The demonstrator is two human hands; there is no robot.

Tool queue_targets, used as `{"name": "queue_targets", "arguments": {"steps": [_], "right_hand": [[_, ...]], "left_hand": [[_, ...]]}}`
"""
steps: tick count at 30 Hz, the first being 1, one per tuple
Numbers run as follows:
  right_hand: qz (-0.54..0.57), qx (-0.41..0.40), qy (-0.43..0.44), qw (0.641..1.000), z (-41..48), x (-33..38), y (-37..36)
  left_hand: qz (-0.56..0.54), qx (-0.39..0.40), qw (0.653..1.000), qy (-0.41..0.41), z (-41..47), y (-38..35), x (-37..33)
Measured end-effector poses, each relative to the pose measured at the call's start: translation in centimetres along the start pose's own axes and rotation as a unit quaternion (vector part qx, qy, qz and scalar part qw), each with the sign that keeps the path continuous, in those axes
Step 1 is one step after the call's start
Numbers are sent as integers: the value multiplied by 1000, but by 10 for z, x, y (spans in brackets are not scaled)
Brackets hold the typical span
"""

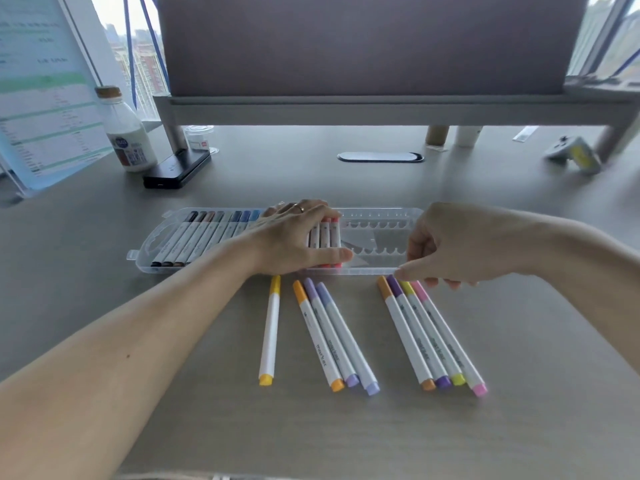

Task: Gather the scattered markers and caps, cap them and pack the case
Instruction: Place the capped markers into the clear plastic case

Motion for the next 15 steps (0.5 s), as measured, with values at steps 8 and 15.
{"name": "queue_targets", "arguments": {"steps": [8,15], "right_hand": [[-11,57,-25,998,-17,-12,-11],[1,58,-29,998,-15,-9,-18]], "left_hand": [[2,1,1000,7,0,0,0],[1,1,1000,9,-1,1,-1]]}}
Point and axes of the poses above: each hand's wrist, its own z-axis towards the middle knuckle, its own y-axis out of the back of the hand, x = y × z, the point moved 3 cm from there along z, towards the middle knuckle, and after that the axes turned 14 degrees about -z, right-handed, at the moved point
